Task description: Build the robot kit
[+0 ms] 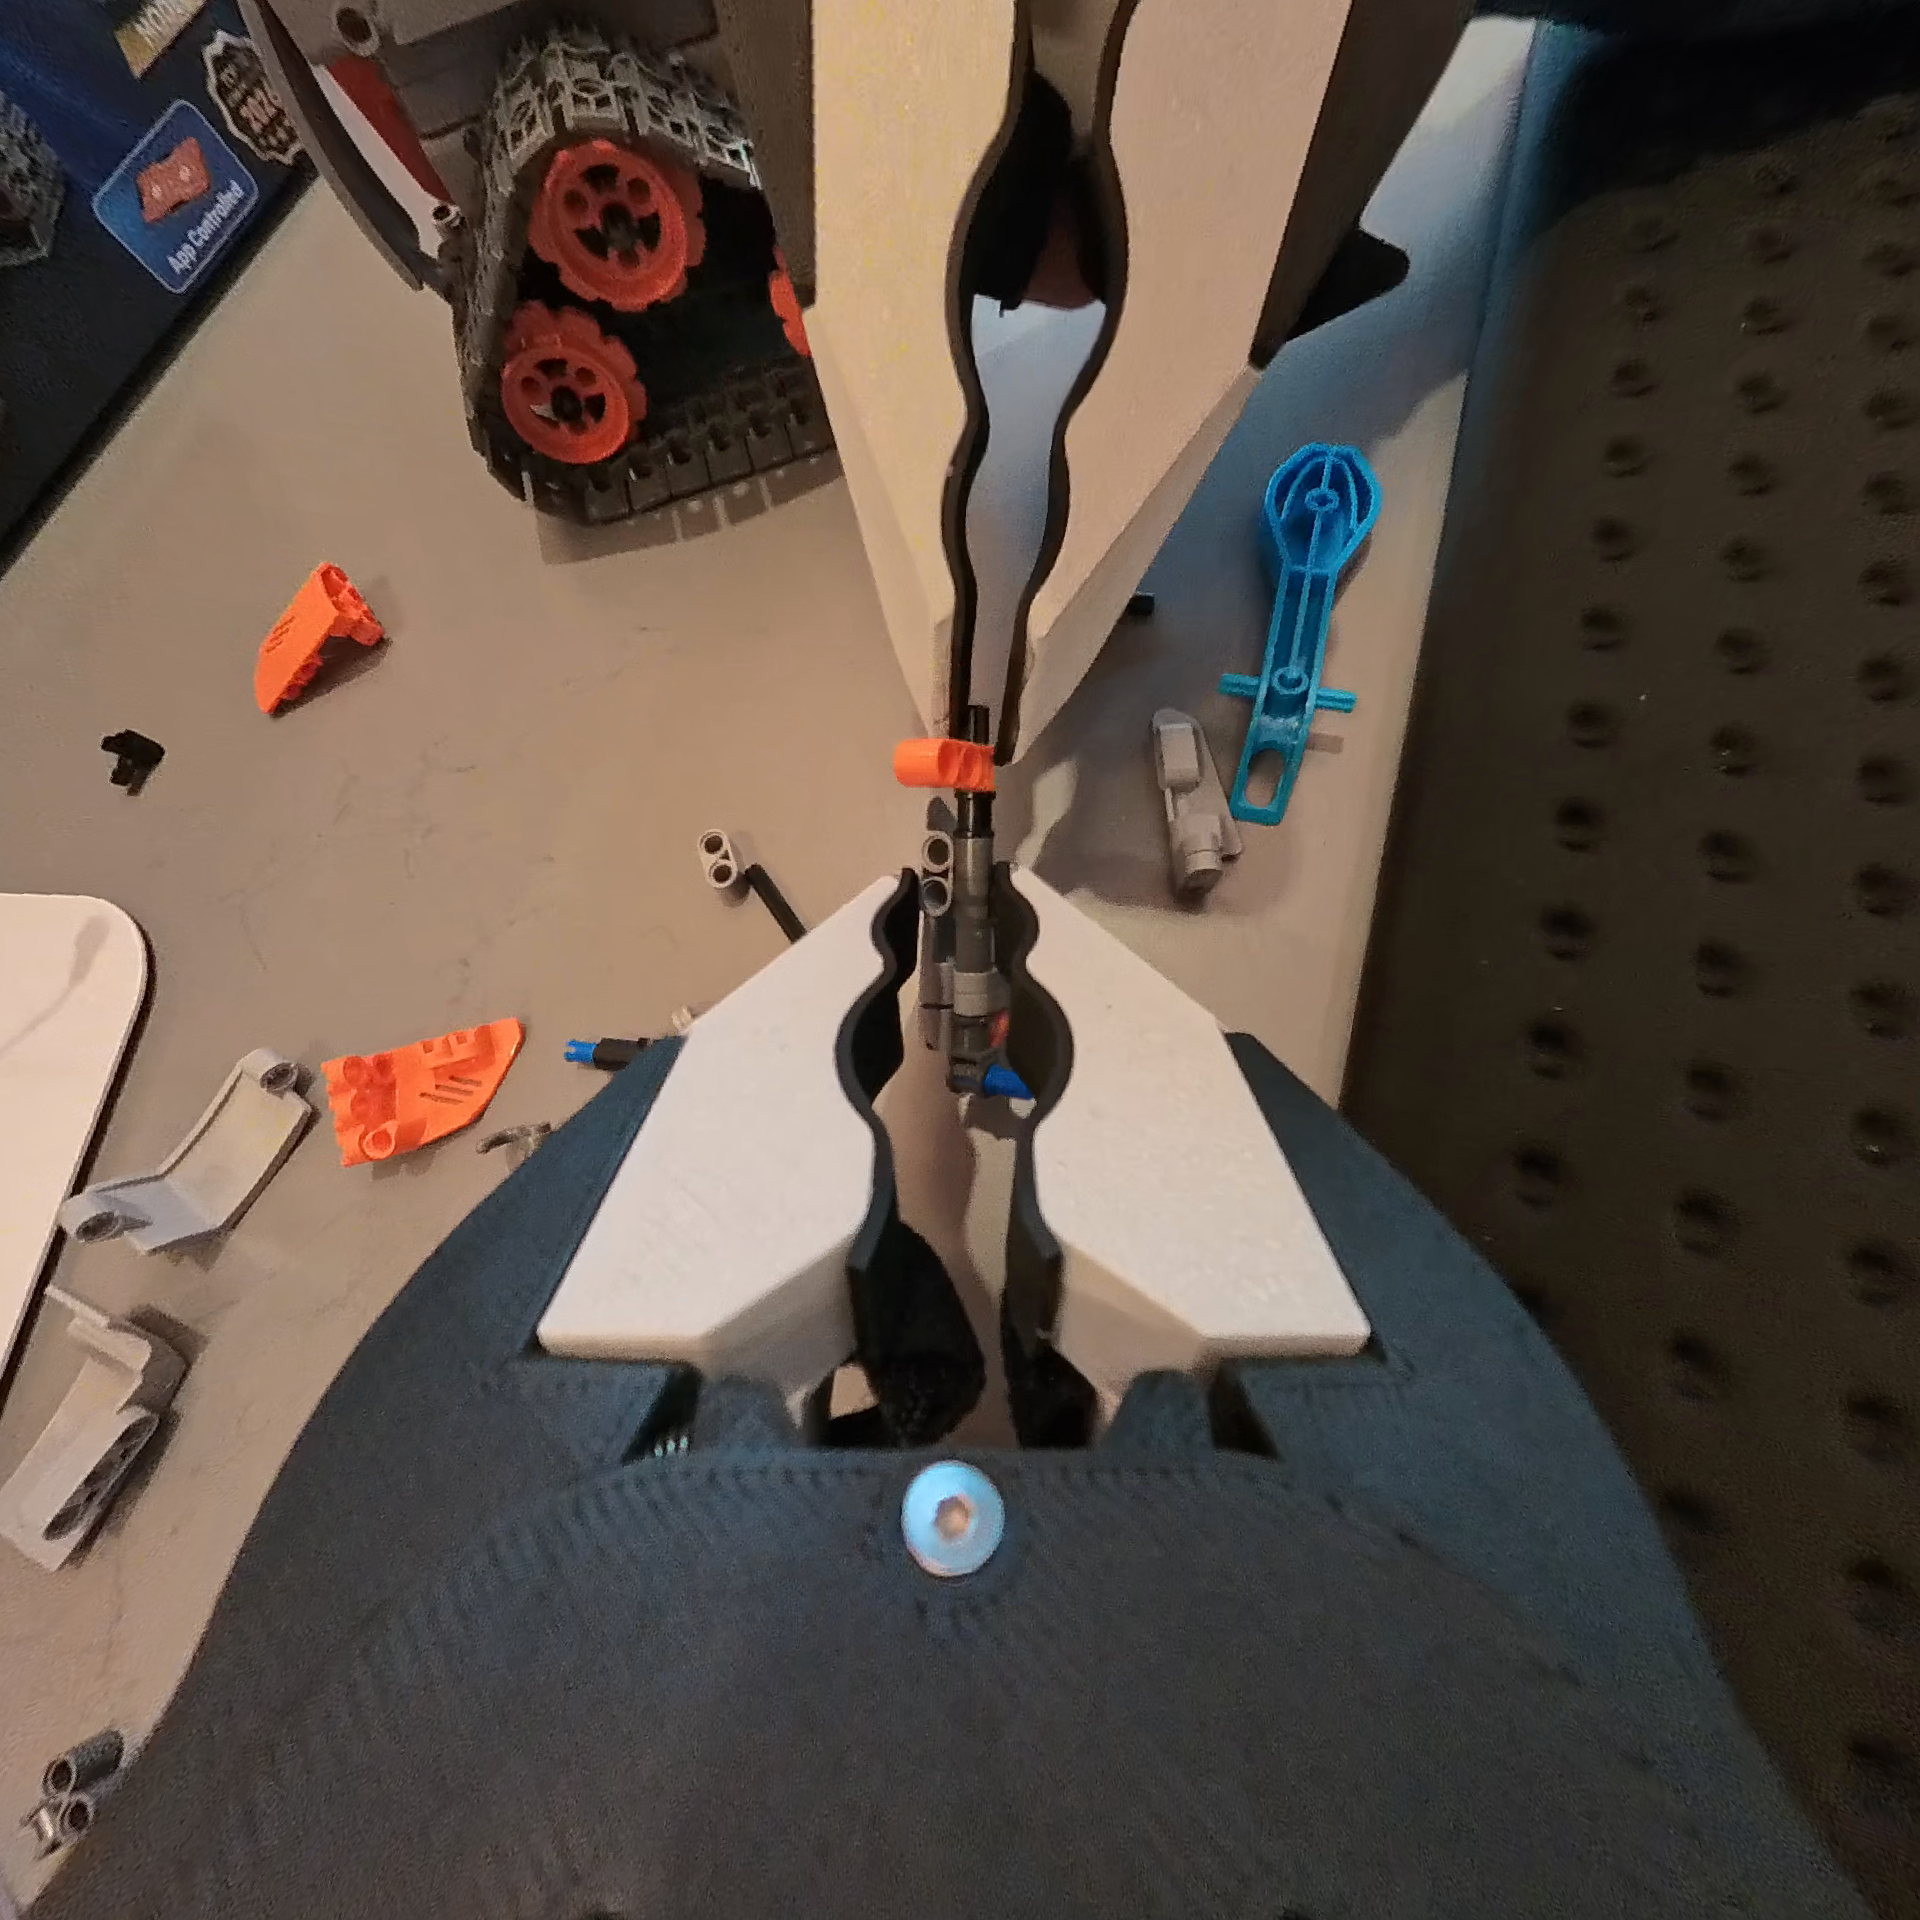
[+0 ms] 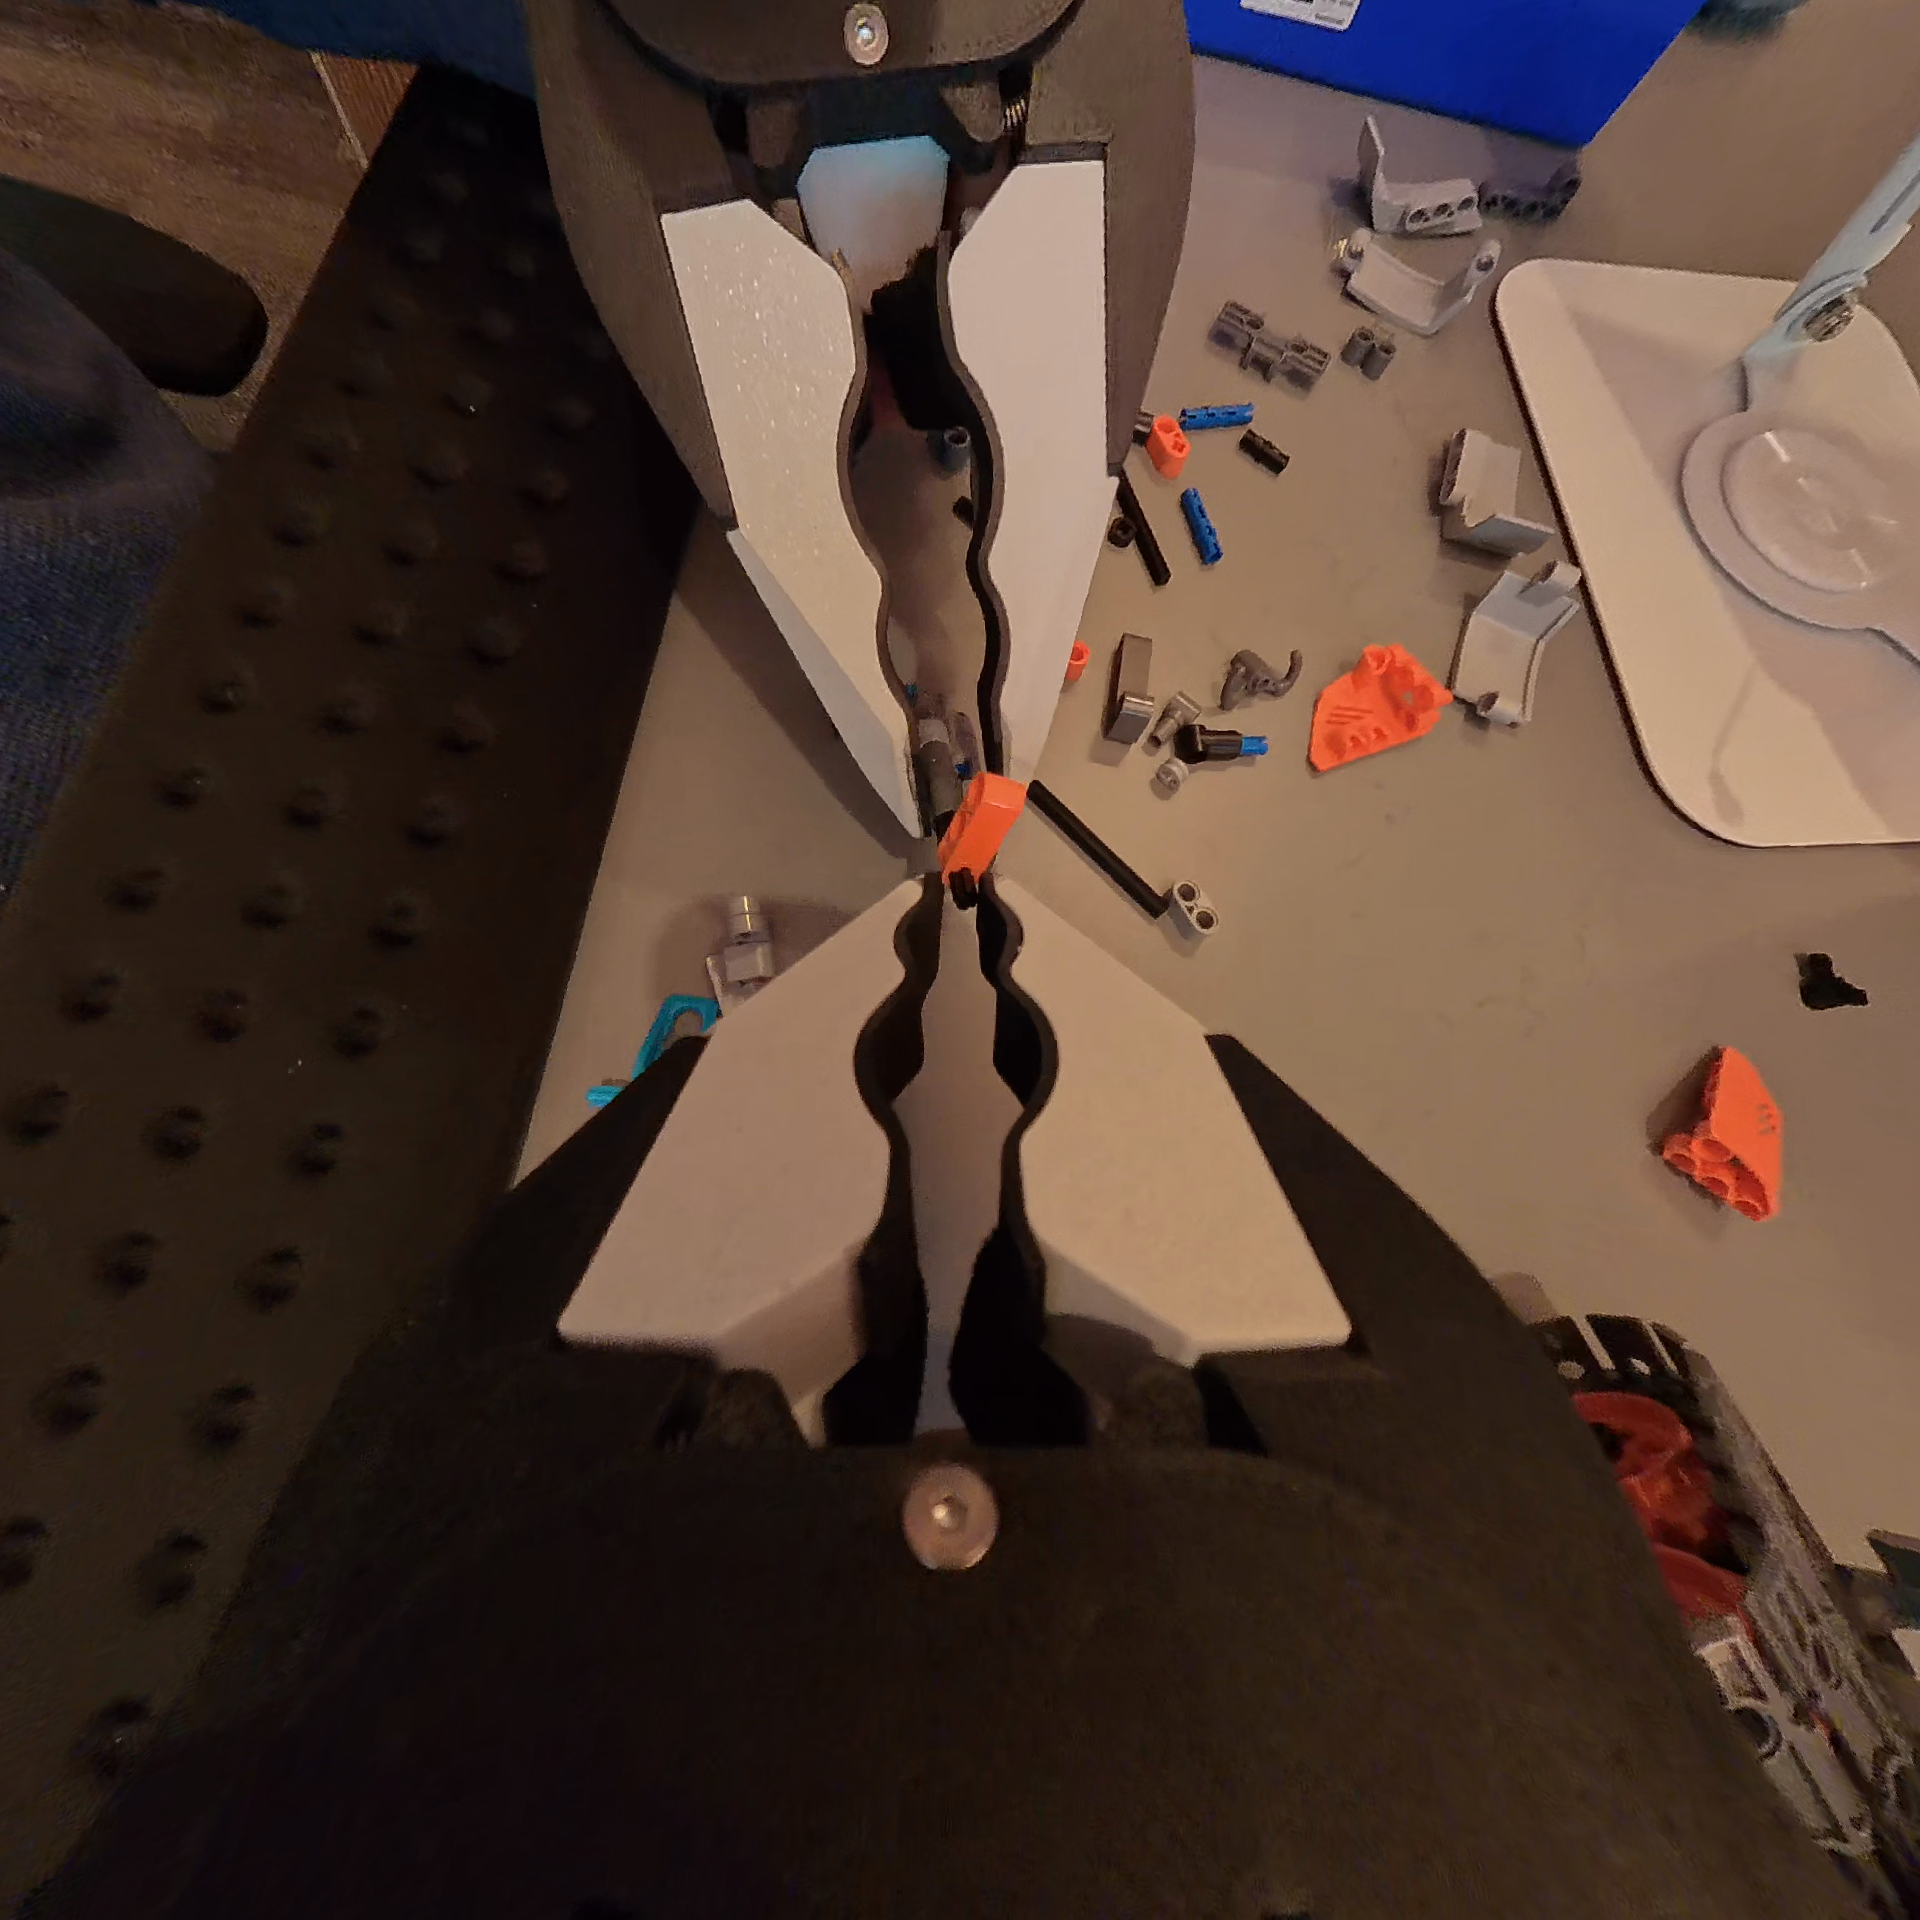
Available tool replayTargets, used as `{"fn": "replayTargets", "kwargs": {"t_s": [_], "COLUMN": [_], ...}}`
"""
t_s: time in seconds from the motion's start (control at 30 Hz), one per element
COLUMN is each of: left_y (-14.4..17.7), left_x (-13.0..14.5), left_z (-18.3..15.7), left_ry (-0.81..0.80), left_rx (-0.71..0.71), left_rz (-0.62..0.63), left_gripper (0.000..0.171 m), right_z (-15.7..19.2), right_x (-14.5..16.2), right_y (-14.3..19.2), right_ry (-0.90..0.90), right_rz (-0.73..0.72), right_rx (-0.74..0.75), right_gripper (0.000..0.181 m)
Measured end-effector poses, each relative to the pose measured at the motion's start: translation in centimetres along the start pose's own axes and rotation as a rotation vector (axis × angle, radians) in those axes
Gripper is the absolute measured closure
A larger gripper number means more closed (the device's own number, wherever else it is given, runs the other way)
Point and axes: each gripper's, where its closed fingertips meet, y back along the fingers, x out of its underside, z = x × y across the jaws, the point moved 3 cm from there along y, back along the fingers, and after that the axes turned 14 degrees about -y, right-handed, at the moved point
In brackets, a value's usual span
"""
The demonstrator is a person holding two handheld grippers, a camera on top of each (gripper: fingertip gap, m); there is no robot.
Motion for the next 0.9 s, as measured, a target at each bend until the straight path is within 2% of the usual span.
{"fn": "replayTargets", "kwargs": {"t_s": [0.43, 0.9], "left_y": [-0.8, 0.1], "left_x": [1.3, 1.6], "left_z": [-0.6, 0.1], "left_ry": [-0.107, -0.05], "left_rx": [-0.029, -0.033], "left_rz": [0.11, 0.073], "left_gripper": [0.16, 0.155], "right_z": [0.1, -0.6], "right_x": [1.8, 1.9], "right_y": [-1.9, -2.1], "right_ry": [0.105, 0.098], "right_rz": [0.117, 0.094], "right_rx": [0.073, 0.093], "right_gripper": [0.179, 0.18]}}
